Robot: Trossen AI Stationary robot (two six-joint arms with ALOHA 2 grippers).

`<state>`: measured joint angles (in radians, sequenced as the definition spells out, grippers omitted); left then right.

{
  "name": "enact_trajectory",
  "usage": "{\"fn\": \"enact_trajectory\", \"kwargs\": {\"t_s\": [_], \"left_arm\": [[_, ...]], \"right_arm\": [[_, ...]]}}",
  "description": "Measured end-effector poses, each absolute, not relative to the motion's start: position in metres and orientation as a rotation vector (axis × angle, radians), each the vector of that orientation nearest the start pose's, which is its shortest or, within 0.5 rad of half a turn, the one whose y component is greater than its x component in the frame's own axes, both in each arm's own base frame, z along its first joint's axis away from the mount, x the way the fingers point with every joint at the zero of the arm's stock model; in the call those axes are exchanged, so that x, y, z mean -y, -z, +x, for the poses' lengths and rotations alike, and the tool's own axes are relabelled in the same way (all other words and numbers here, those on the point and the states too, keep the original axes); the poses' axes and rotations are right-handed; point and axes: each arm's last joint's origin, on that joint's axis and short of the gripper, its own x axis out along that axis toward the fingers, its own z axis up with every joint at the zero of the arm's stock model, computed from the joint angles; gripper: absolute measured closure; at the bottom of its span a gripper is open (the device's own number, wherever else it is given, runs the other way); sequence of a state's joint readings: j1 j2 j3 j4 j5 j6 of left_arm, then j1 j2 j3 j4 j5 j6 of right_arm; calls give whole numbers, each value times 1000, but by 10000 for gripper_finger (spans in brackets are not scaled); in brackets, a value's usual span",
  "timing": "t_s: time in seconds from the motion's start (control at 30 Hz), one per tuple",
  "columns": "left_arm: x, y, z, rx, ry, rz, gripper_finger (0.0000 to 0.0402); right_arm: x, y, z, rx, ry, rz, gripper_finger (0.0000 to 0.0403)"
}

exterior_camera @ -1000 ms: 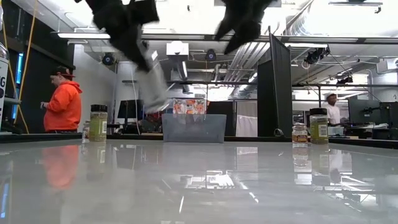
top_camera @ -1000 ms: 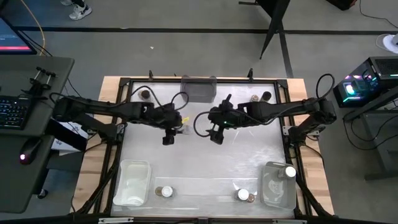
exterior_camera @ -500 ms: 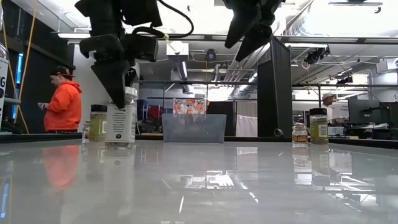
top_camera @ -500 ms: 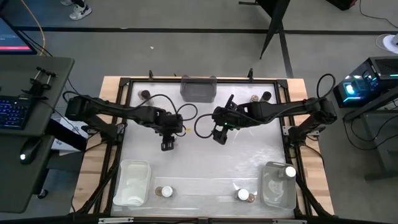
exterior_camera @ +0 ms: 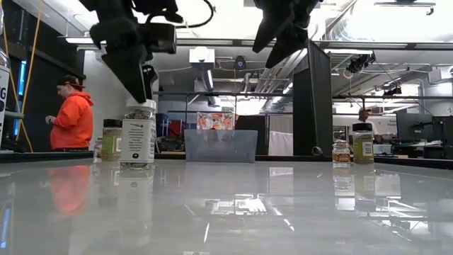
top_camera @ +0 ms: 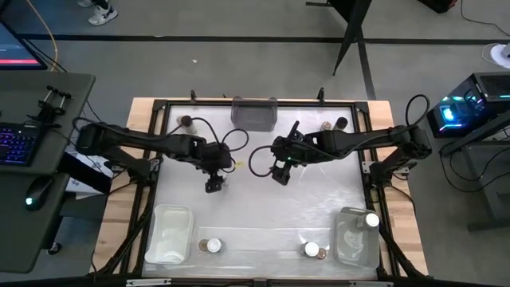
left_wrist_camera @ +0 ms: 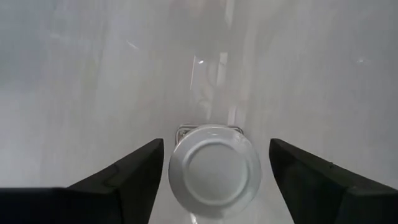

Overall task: Sort spices by type
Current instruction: Put the top white seasoning bottle into the gray bin

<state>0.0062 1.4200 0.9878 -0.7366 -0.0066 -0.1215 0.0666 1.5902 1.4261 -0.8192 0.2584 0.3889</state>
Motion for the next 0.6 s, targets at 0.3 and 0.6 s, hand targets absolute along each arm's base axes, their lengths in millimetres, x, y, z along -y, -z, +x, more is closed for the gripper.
{"fn": "enact_trajectory", "kwargs": {"t_s": [0.3, 0.6], "left_arm": [[-2, -268, 254, -1093, -75, -110, 113], [-2, -286, 225, -1099, -152, -133, 192]], "right_arm": [[-15, -310, 334, -867, 334, 220, 30], [-15, -310, 334, -866, 334, 220, 30]]}}
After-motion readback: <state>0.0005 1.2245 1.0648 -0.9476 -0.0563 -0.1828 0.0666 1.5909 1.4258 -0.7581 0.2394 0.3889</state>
